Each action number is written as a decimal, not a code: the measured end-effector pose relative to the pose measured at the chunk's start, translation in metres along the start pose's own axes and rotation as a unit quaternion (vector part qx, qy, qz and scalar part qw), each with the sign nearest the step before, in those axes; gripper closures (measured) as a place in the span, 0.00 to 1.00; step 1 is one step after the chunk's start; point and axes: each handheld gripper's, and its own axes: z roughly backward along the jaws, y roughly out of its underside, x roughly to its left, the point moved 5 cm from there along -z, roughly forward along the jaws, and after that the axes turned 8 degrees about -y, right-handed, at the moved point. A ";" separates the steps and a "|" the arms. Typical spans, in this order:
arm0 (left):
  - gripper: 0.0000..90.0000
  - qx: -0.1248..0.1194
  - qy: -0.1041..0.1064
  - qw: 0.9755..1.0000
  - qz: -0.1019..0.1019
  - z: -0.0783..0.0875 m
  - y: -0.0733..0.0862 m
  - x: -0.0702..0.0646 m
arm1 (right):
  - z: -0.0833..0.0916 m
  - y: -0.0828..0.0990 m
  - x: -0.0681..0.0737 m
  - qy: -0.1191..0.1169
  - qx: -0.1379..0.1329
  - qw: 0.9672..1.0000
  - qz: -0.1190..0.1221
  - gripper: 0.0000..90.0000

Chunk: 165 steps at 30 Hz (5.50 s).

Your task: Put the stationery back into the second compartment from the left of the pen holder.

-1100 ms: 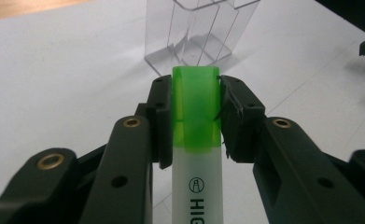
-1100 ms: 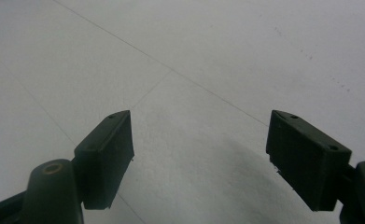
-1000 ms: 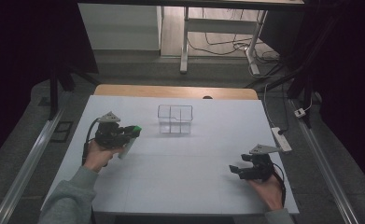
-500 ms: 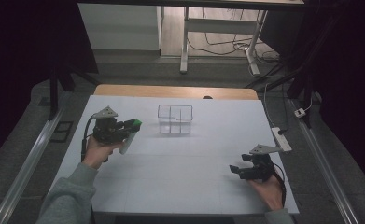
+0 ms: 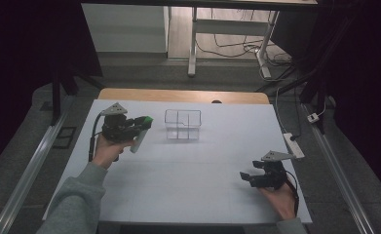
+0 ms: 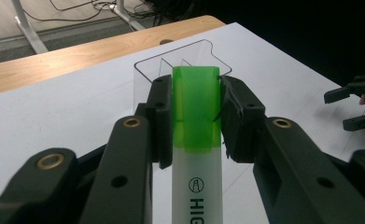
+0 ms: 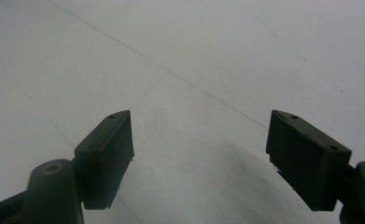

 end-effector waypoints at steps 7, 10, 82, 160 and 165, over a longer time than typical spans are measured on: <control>0.74 -0.009 0.007 1.000 0.002 -0.009 -0.013 -0.002 | 0.000 0.000 0.000 -0.002 0.003 1.000 0.000 0.25; 0.74 -0.011 0.012 1.000 0.002 -0.014 -0.023 -0.005 | 0.000 0.000 0.000 -0.004 0.002 1.000 -0.001 0.25; 0.74 -0.026 0.019 0.999 -0.040 -0.128 -0.100 -0.045 | -0.006 0.000 -0.001 -0.008 0.003 1.000 -0.003 0.25; 0.47 0.050 -0.029 0.997 -0.042 -0.003 0.045 0.004 | -0.004 0.001 0.001 -0.009 0.004 1.000 -0.001 0.25; 0.47 0.056 -0.029 0.997 -0.043 0.011 0.066 0.001 | -0.004 0.001 0.002 -0.008 0.004 1.000 -0.001 0.25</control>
